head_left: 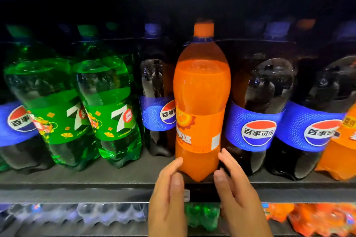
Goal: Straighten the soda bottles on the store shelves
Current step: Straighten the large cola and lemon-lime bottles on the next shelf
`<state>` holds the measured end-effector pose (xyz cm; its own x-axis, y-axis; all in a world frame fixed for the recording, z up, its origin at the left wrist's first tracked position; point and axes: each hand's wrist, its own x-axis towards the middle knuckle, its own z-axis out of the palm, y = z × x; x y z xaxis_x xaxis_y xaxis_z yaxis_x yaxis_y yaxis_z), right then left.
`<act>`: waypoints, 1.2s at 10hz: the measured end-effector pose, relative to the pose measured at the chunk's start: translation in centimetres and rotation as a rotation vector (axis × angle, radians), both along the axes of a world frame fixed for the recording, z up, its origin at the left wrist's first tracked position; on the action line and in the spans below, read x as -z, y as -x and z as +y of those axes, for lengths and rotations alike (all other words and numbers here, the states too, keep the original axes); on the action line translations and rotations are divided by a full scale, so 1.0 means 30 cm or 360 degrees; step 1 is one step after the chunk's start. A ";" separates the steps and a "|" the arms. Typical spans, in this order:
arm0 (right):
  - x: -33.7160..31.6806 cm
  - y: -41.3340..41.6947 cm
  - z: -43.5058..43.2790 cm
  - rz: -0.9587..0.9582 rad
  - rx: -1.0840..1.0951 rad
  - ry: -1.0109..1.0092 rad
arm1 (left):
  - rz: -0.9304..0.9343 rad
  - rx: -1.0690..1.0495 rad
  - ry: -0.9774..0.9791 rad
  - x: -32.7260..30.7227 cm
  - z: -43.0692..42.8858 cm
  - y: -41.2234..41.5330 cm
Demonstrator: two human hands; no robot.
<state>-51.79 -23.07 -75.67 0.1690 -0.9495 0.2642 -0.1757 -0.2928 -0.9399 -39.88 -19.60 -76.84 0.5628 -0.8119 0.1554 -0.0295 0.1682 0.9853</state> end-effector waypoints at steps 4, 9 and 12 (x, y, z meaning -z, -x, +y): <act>-0.089 -0.050 0.043 -0.0141 -0.0331 -0.0205 | -0.0071 0.0154 -0.0077 -0.051 0.009 0.075; -0.026 -0.052 0.108 0.0420 -0.0023 0.0278 | -0.0722 -0.0248 0.0018 -0.118 0.056 -0.097; -0.642 -0.209 -0.031 0.0930 -0.0062 0.1684 | -0.2399 -0.1190 0.0059 -0.682 0.017 -0.414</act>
